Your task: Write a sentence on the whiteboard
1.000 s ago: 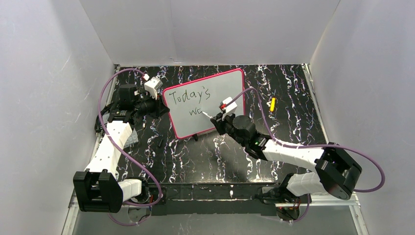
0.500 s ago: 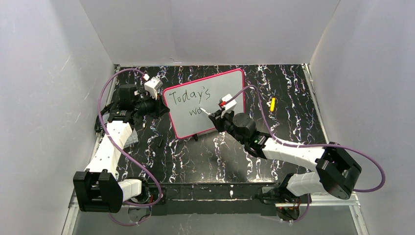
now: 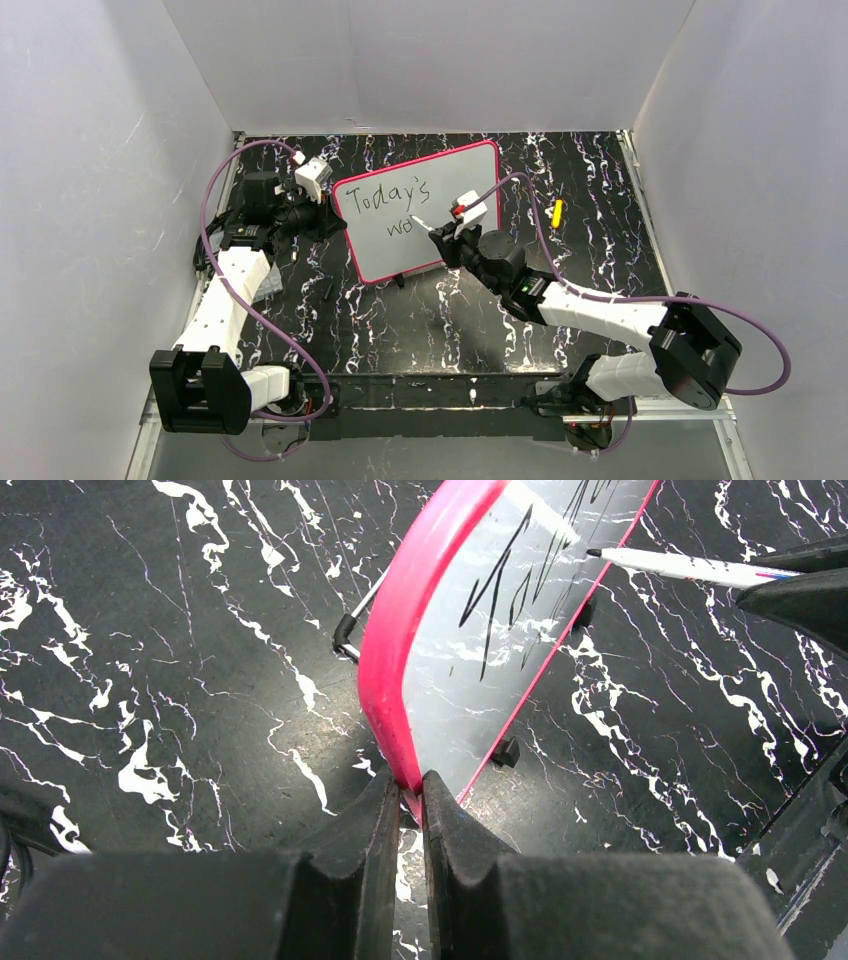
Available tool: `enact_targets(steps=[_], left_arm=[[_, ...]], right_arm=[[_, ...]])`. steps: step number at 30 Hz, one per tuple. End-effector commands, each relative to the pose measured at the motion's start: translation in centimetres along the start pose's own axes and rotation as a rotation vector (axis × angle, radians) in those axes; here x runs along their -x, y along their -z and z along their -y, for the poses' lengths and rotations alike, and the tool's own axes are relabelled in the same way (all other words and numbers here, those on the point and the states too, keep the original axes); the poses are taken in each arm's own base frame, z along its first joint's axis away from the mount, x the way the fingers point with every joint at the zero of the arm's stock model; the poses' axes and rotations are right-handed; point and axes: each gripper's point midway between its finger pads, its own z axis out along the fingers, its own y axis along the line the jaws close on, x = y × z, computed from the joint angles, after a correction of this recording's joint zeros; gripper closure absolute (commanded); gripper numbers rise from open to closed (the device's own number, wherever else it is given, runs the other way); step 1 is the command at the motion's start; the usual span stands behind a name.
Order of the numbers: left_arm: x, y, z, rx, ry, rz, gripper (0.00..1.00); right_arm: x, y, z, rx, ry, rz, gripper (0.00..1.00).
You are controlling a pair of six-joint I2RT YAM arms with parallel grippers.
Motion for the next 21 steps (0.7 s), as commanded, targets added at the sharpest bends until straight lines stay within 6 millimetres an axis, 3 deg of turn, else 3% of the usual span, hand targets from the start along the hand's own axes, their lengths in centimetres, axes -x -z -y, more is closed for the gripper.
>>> enact_targets(steps=[1, 17, 21], left_arm=[[-0.9, 0.1, 0.4, -0.01, 0.017, -0.043, 1.0], [-0.9, 0.1, 0.4, -0.01, 0.016, -0.041, 1.0], [-0.8, 0.1, 0.4, -0.011, 0.016, -0.04, 1.0]], right_arm=[[1.4, 0.0, 0.7, -0.04, -0.015, 0.051, 0.99], [-3.0, 0.6, 0.7, -0.032, -0.057, -0.054, 0.99], [-2.5, 0.6, 0.8, -0.04, -0.057, -0.035, 0.99]])
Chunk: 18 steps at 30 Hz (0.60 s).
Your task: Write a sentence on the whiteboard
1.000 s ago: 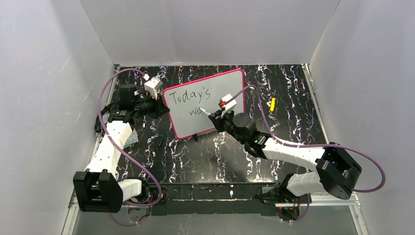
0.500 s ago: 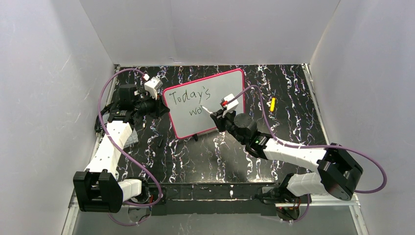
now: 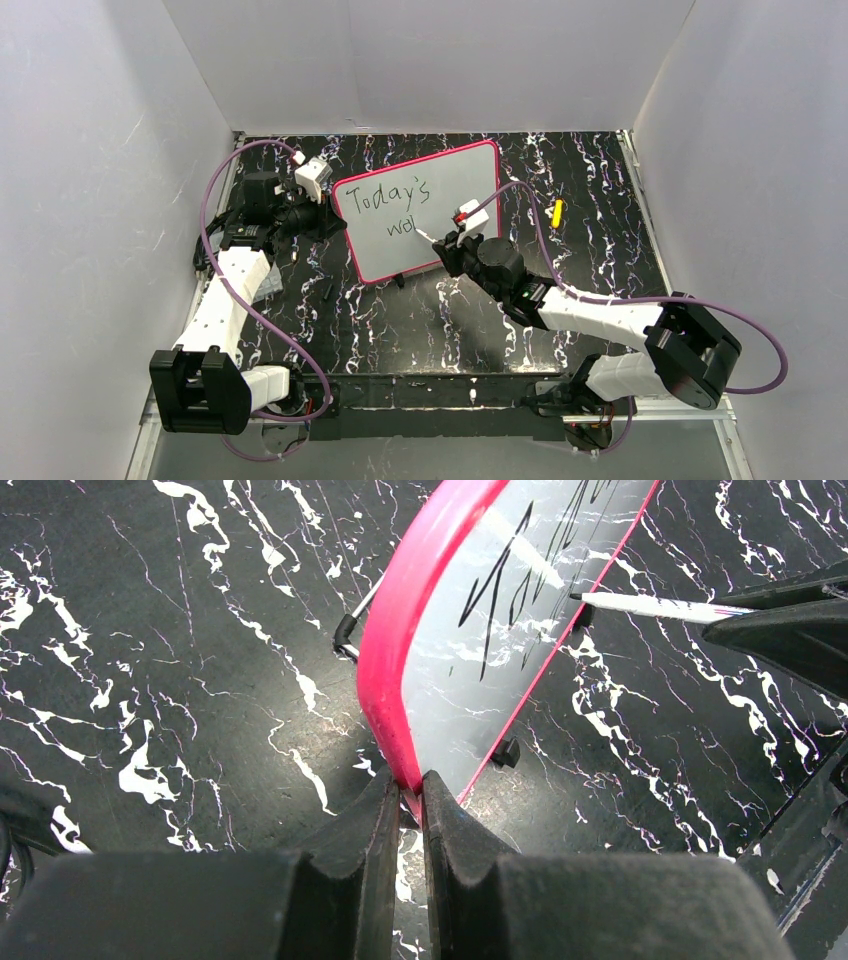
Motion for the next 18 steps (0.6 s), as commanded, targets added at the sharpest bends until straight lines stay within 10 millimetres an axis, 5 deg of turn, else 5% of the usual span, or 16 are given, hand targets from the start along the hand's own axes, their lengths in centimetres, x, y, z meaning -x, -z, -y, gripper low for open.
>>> enact_targets(steps=[1, 11, 18], left_arm=[[-0.9, 0.1, 0.4, -0.012, 0.016, -0.041, 1.0], [-0.9, 0.1, 0.4, -0.009, 0.017, -0.042, 1.0], [-0.8, 0.2, 0.4, -0.01, 0.015, -0.039, 1.0]], right_arm=[[1.2, 0.0, 0.4, -0.025, -0.017, 0.044, 0.99], [5.7, -0.4, 0.2, -0.034, -0.023, 0.169, 0.99], [5.8, 0.0, 1.0, -0.071, -0.019, 0.179, 0.99]])
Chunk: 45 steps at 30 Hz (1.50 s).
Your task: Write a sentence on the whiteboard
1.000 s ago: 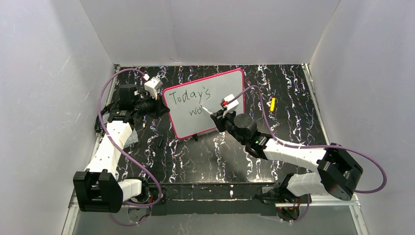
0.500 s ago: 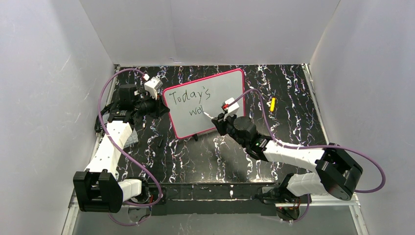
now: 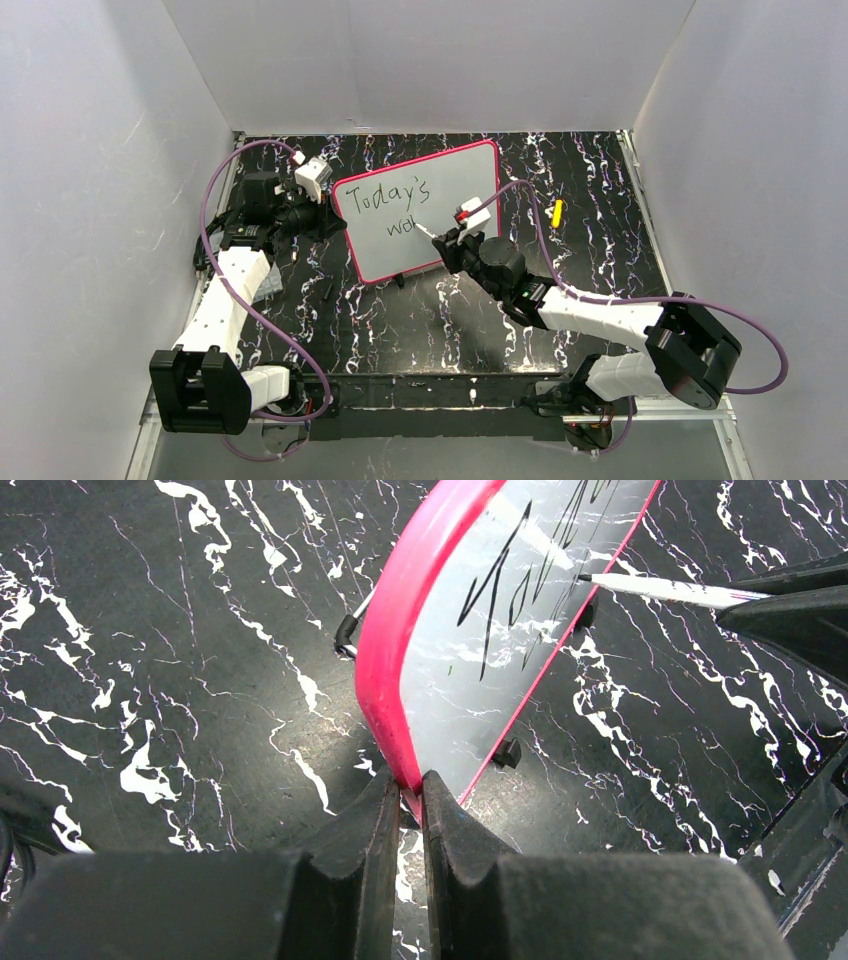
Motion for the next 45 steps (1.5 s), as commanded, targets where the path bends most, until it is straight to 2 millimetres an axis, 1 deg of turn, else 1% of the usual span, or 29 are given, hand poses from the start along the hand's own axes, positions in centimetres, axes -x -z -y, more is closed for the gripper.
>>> enact_targets(steps=[1, 11, 13, 19, 23, 26, 28, 32, 35, 40, 45], left_arm=[[-0.8, 0.2, 0.5, -0.013, 0.014, -0.039, 1.0], [-0.8, 0.2, 0.5, -0.012, 0.016, -0.039, 1.0], [-0.8, 0.2, 0.5, -0.013, 0.016, -0.039, 1.0], [-0.8, 0.1, 0.5, -0.014, 0.016, -0.039, 1.0], [-0.8, 0.1, 0.5, -0.015, 0.016, -0.04, 1.0], [-0.8, 0.1, 0.5, -0.014, 0.016, -0.04, 1.0], [-0.9, 0.1, 0.5, -0.015, 0.018, -0.042, 1.0], [-0.9, 0.1, 0.5, -0.013, 0.019, -0.041, 1.0], [-0.8, 0.1, 0.5, -0.017, 0.019, -0.039, 1.0], [-0.8, 0.1, 0.6, -0.019, 0.018, -0.039, 1.0], [-0.8, 0.1, 0.6, -0.019, 0.018, -0.039, 1.0]], right_arm=[[4.6, 0.0, 0.9, -0.063, -0.019, 0.138, 0.99], [3.3, 0.7, 2.2, -0.12, -0.03, 0.122, 0.99], [2.8, 0.7, 2.2, -0.121, -0.027, 0.105, 0.99], [0.3, 0.7, 1.9, -0.096, -0.04, 0.041, 0.99], [-0.6, 0.9, 2.0, -0.095, -0.047, 0.021, 0.99], [-0.5, 1.0, 1.9, -0.092, -0.046, 0.024, 0.99], [0.1, 1.1, 1.9, -0.09, -0.046, 0.036, 0.99], [2.2, 1.7, 1.6, -0.071, -0.055, 0.083, 0.99], [3.3, 2.1, 1.4, -0.06, -0.054, 0.113, 0.99], [3.6, 2.0, 1.7, -0.073, -0.033, 0.112, 0.99], [3.2, 1.5, 1.9, -0.083, -0.03, 0.1, 0.99]])
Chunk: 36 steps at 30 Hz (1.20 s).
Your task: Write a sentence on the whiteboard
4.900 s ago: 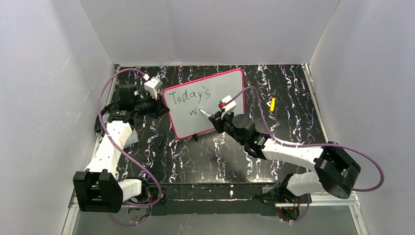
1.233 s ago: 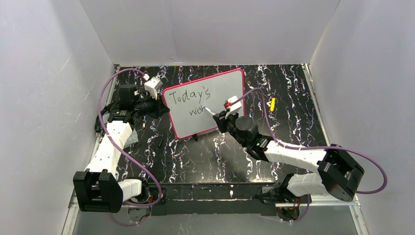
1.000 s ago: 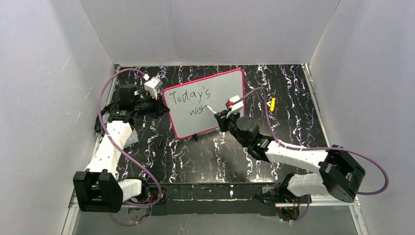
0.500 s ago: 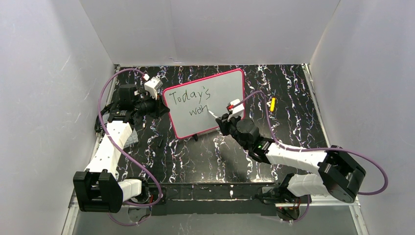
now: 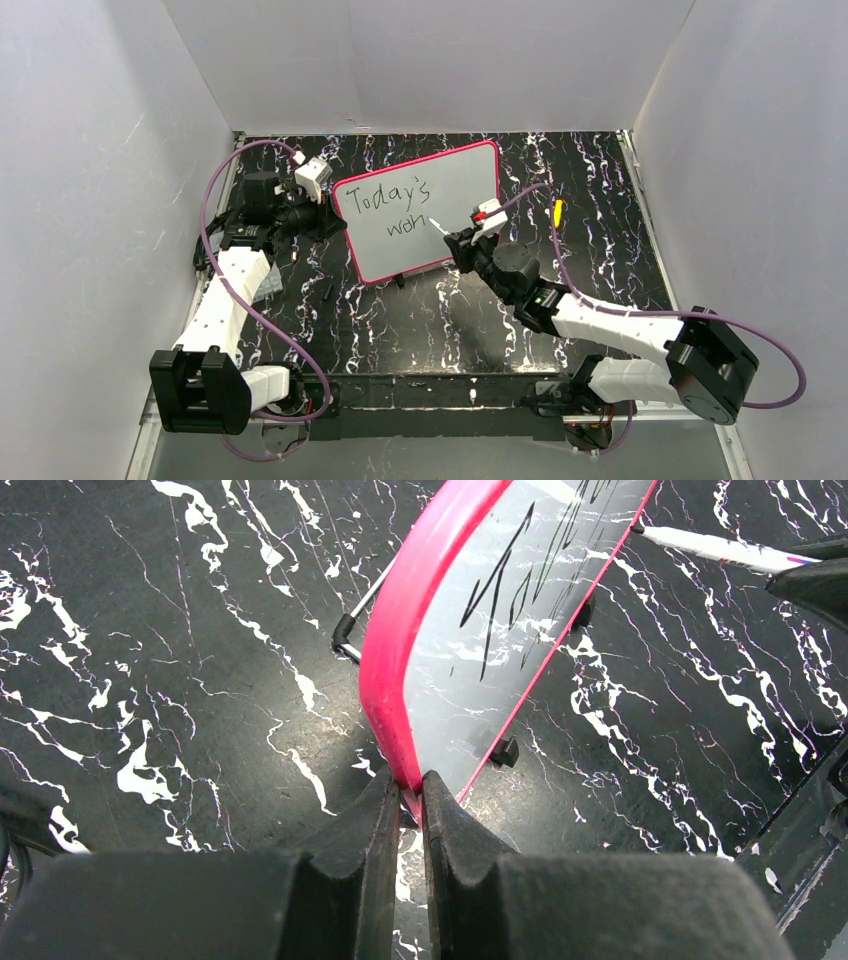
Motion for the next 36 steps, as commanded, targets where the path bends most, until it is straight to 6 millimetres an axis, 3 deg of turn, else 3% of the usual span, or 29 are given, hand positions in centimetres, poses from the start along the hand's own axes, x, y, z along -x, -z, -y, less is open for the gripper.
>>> enact_targets(steps=[1, 10, 28, 36], left_arm=[[-0.8, 0.1, 0.5, -0.016, 0.016, -0.038, 1.0], [-0.8, 0.1, 0.5, -0.019, 0.017, -0.038, 1.0], [-0.8, 0.1, 0.5, -0.016, 0.016, -0.038, 1.0], [-0.8, 0.1, 0.5, -0.016, 0.016, -0.038, 1.0]], right_arm=[[1.4, -0.6, 0.4, -0.027, 0.001, 0.036, 0.99], [1.0, -0.9, 1.3, -0.069, 0.003, 0.032, 0.99], [3.0, -1.5, 0.5, -0.028, 0.015, 0.083, 0.99], [1.1, -1.7, 0.0, 0.005, 0.03, 0.028, 0.99]])
